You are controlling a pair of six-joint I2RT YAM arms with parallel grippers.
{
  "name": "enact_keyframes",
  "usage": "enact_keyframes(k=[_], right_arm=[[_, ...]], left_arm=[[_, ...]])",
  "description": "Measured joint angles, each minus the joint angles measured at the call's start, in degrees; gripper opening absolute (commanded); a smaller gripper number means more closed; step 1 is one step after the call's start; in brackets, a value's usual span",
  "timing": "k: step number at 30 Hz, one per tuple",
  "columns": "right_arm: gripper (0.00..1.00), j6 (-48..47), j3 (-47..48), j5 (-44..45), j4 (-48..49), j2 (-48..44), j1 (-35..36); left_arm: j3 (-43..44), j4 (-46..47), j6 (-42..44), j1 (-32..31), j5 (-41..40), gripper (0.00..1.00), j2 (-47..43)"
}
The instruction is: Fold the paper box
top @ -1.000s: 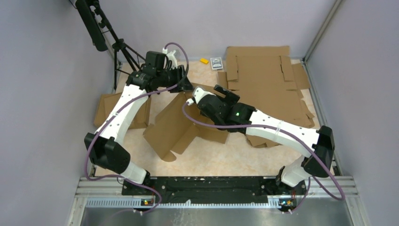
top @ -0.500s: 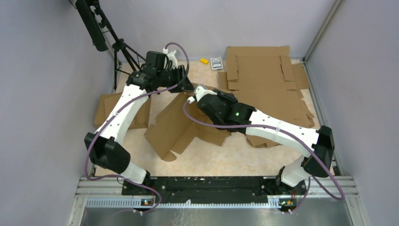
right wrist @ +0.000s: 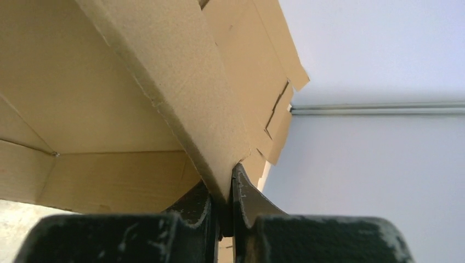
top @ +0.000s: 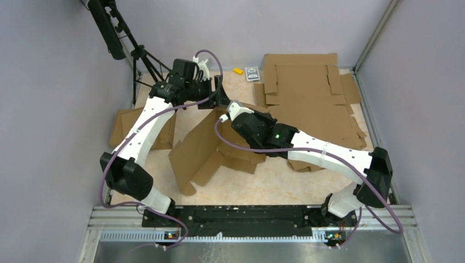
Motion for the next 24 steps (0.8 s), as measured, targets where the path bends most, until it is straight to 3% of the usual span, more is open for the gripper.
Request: enact_keyframes(k=[12, 19, 24], right_arm=[[0.0, 5.4, -3.0, -9.5, 0.1, -2.1, -0.8], [0.0, 10.5, -3.3, -16.8, -2.1, -3.0, -5.2], [0.0, 16.9, -3.7, -23.6, -4.6, -3.0, -9.5]], left_arm=[[13.8, -3.6, 0.3, 4.3, 2.5, 0.98, 1.4], [12.3, -2.6, -0.4, 12.7, 4.5, 0.98, -4.9], [4.9, -2.8, 1.1, 13.9, 4.2, 0.98, -11.9]])
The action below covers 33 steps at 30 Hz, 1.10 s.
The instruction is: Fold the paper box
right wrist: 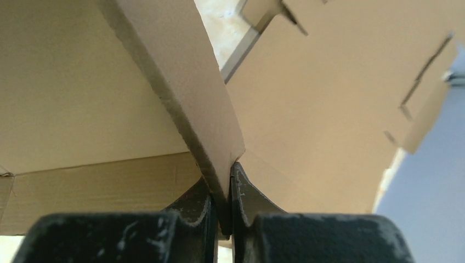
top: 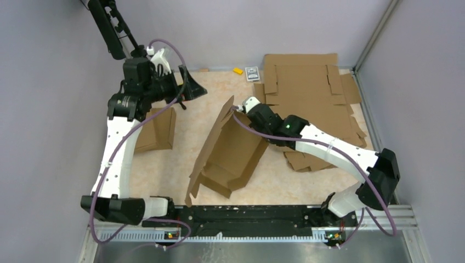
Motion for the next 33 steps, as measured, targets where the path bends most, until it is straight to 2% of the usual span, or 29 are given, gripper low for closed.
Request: enact_keyframes(k=[5, 11, 19, 25, 27, 33], right_arm=[[0.0, 7.0, -2.0, -6.4, -1.4, 1.3, -2.9], [0.0, 14.1, -6.1, -14.3, -1.9, 5.2, -6.3], [0.26, 17.1, -7.2, -19.4, -2.5, 8.0, -7.7], [0.3, 16.7, -7.5, -21.7, -1.6, 8.3, -8.4], [0.38, 16.7, -7.5, -22.1, -1.5, 8.5, -8.7], [0.48, 15.7, -7.5, -23.6, -0.3, 9.9, -8.9]], left_arm=[[-13.0, 0.4, 2.0, -0.2, -1.2, 0.99, -7.1], [-22.3, 2.4, 3.2, -1.4, -2.1, 0.99, -10.8], [-24.0, 4.6, 6.3, -5.4, -3.0, 0.99, -10.4], [-23.1, 4.5, 7.9, -6.1, -2.9, 0.99, -4.9], [-22.9, 4.5, 7.9, -6.1, -2.4, 0.98, -3.0], [-22.7, 4.0, 8.0, -6.6, -1.4, 0.98, -2.3]])
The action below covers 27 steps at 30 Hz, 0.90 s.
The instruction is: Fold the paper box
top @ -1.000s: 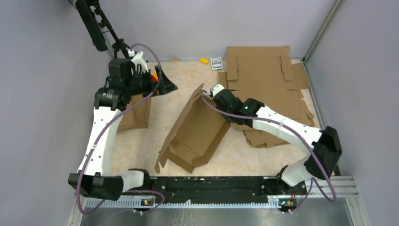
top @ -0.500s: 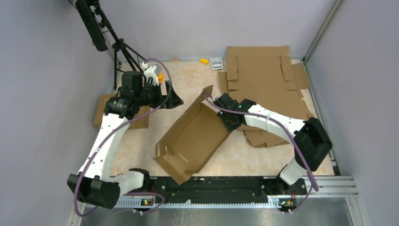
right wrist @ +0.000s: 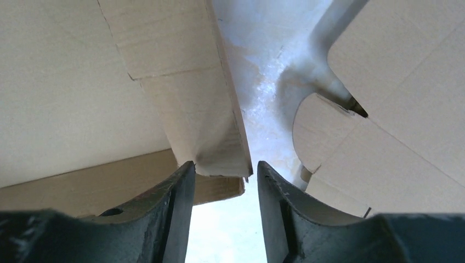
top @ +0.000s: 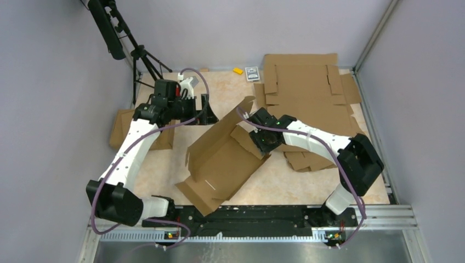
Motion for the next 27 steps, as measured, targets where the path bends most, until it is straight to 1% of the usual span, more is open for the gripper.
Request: enact_keyframes(k=[2, 5, 10, 15, 19, 21, 23, 27], right_arm=[[0.49, -0.4, 0.0, -0.8, 0.8, 0.5, 0.0], [0.58, -1.1, 0.0, -1.8, 2.1, 1.7, 0.0], [0.67, -2.0, 0.0, -2.8, 4.6, 3.0, 0.0], [0.71, -3.0, 0.0, -2.6, 7.5, 3.6, 0.0], [0.83, -3.9, 0.0, -0.8, 9.4, 3.7, 0.0], [0.88, -4.5, 0.0, 0.4, 10.2, 3.7, 0.0], [0.89, -5.3, -0.3, 1.4, 11.6, 3.6, 0.0], [0.89, -7.9, -1.6, 1.6, 14.1, 3.3, -0.4]], left_arm=[[0.3, -0.6, 0.1, -0.8, 0.0, 0.97, 0.3], [0.8, -1.6, 0.2, -1.8, 0.0, 0.97, 1.1], [0.8, -2.3, 0.3, -2.2, -0.1, 0.96, 1.8], [0.8, -2.6, 0.4, -2.1, -0.1, 0.95, 1.9], [0.8, -2.7, 0.4, -2.1, -0.1, 0.95, 2.0], [0.8, -2.7, 0.3, -2.1, -0.1, 0.9, 2.3], [0.8, -2.7, -0.2, -2.1, -0.2, 0.85, 2.5], [-0.8, -1.1, -1.6, -1.3, 0.6, 0.85, 3.0]])
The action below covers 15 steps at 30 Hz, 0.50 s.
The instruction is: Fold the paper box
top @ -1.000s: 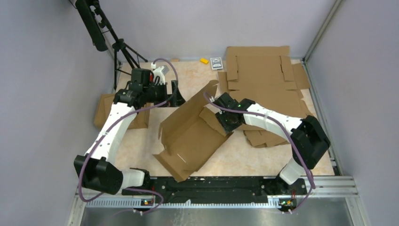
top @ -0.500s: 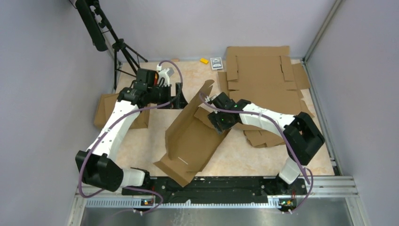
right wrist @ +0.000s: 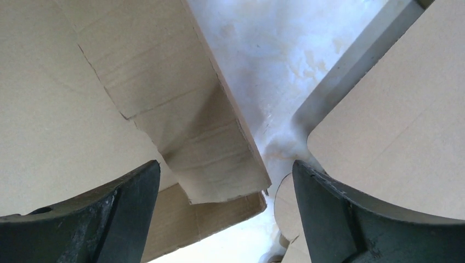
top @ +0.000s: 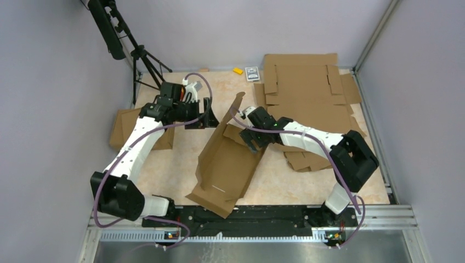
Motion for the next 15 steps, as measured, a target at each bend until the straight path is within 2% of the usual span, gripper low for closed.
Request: enact_keyframes(k=[9, 15], right_arm=[[0.91, -6.0, -2.3, -9.1, 7.0, -3.0, -2.7], [0.89, -7.1, -3.3, -14.6, 10.8, -4.2, -4.4]], left_arm=[[-6.9, 4.3, -4.2, 3.5, 1.4, 0.85, 0.0], [-9.6, 7.7, -6.6, 6.1, 1.9, 0.83, -0.1]])
